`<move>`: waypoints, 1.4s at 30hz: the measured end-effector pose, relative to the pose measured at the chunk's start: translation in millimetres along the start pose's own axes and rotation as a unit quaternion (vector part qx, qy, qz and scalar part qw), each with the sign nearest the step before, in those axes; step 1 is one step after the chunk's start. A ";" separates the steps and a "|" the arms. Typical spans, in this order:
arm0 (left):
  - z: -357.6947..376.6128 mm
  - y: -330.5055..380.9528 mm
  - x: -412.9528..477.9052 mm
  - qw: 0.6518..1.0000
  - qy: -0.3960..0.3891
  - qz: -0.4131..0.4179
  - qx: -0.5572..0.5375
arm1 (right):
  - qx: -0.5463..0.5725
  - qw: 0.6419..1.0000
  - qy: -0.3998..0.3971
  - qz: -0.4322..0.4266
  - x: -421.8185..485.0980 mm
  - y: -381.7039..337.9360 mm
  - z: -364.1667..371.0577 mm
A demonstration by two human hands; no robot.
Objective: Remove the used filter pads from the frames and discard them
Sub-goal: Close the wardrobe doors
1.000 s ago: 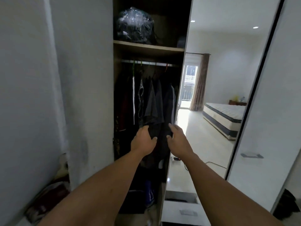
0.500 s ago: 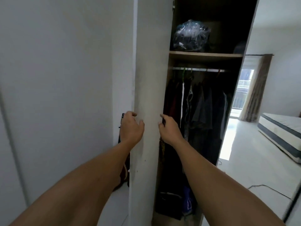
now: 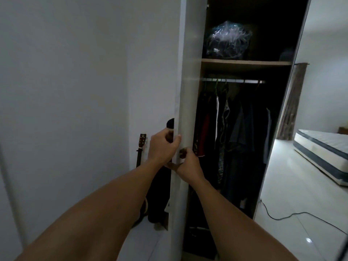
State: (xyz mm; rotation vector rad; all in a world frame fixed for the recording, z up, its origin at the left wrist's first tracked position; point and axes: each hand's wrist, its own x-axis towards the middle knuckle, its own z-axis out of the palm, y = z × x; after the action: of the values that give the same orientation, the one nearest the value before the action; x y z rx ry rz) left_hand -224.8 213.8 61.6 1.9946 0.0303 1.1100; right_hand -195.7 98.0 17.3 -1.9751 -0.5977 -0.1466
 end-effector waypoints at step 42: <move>415.8 20.7 52.4 0.911 -0.201 0.274 0.235 | -0.150 0.927 0.310 0.147 125.8 247.9 -298.2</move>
State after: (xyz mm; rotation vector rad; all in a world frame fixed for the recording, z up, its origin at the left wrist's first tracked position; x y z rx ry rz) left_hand 96.1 -50.0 2.6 2.7429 -0.5582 1.0643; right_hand 76.0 -205.5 1.6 -2.1276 0.1430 -0.6783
